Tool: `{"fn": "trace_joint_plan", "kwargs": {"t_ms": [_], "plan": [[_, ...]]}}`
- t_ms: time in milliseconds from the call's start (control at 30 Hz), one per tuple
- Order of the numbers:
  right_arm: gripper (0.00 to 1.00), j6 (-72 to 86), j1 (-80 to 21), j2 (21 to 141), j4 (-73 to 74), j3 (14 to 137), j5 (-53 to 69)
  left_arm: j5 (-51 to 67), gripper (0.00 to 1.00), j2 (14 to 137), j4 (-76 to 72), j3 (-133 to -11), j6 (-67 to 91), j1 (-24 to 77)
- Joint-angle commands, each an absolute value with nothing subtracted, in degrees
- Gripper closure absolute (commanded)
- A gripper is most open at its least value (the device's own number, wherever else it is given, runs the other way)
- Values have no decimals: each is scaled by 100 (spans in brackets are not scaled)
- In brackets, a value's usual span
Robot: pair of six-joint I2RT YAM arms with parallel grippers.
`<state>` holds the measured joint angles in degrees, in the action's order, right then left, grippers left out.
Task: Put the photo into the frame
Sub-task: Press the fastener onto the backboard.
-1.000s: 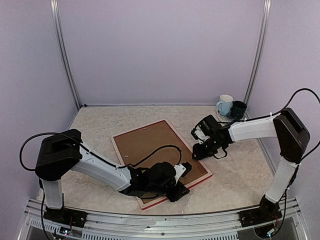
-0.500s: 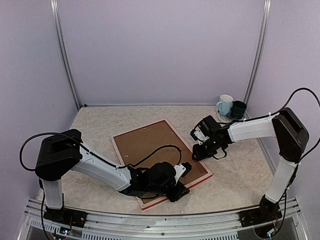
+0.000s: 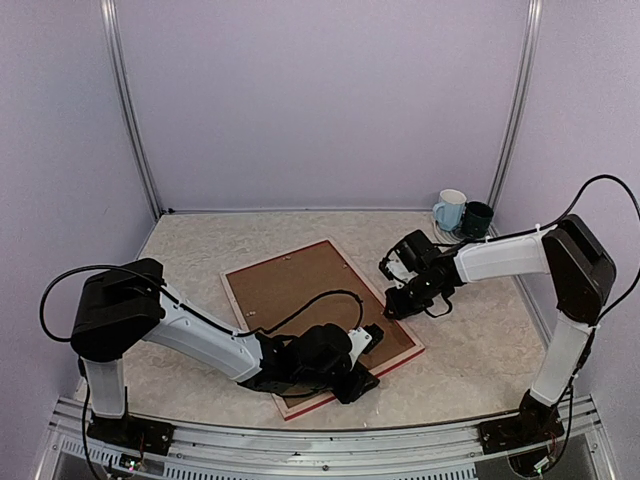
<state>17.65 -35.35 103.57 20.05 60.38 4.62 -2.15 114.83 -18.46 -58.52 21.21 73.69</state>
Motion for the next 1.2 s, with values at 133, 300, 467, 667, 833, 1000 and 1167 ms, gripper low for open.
{"fn": "trace_joint_plan", "kwargs": {"t_ms": [133, 300, 467, 667, 833, 1000, 1167], "plan": [[74, 1732, -3542, 10386, 2365, 6121, 147, 149, 59, 11824, -1020, -5629, 2241, 7479], [50, 1518, -3533, 9884, 2839, 6565, -102, 123, 59, 11787, -997, -5629, 2235, 7479], [43, 1184, -3524, 9946, 3180, 6925, -105, 133, 59, 11786, -968, -5681, 2223, 7479], [43, 933, -3524, 10286, 3090, 6900, 317, 150, 59, 11773, -941, -5713, 2206, 7479], [44, 761, -3524, 10572, 3076, 6872, 424, 126, 59, 11752, -868, -5745, 2161, 7479], [47, 624, -3522, 10740, 3020, 6766, 283, 112, 58, 11681, -952, -5800, 2138, 7479], [53, 529, -3524, 10743, 2907, 6631, 195, 416, 58, 11657, -1630, -5570, 2311, 7479]]}}
